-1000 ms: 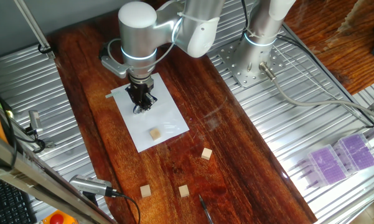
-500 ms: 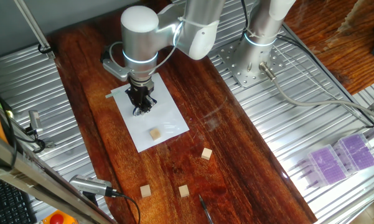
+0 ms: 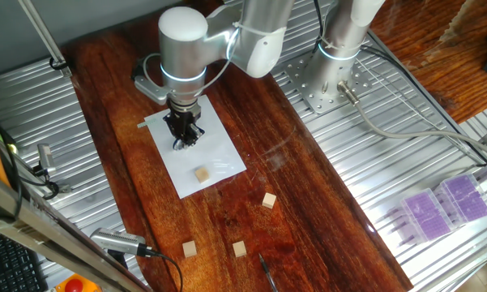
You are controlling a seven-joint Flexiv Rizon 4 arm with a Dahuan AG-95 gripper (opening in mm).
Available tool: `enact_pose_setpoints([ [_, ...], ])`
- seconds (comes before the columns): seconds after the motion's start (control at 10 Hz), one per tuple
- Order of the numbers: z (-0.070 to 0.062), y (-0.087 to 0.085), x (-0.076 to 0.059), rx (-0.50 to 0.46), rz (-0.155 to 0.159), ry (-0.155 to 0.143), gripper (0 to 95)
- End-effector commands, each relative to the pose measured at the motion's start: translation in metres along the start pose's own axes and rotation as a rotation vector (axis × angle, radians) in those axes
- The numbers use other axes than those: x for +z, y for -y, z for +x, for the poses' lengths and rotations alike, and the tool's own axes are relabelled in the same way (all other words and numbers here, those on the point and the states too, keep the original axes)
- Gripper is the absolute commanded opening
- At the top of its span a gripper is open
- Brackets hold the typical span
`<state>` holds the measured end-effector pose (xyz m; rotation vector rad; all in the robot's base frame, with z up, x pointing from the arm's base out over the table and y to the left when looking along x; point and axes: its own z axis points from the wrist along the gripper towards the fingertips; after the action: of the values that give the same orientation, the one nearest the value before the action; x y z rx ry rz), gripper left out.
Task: Use the correction tape on paper
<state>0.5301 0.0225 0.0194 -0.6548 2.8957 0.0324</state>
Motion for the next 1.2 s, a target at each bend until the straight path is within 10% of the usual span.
enact_pose_setpoints([
  [0.1,0.0005,0.0003,-0.0004,0.003,0.000,-0.002,0.0],
  [1.2,-0.0078,0.0027,0.0020,0.007,0.001,0.012,0.0],
])
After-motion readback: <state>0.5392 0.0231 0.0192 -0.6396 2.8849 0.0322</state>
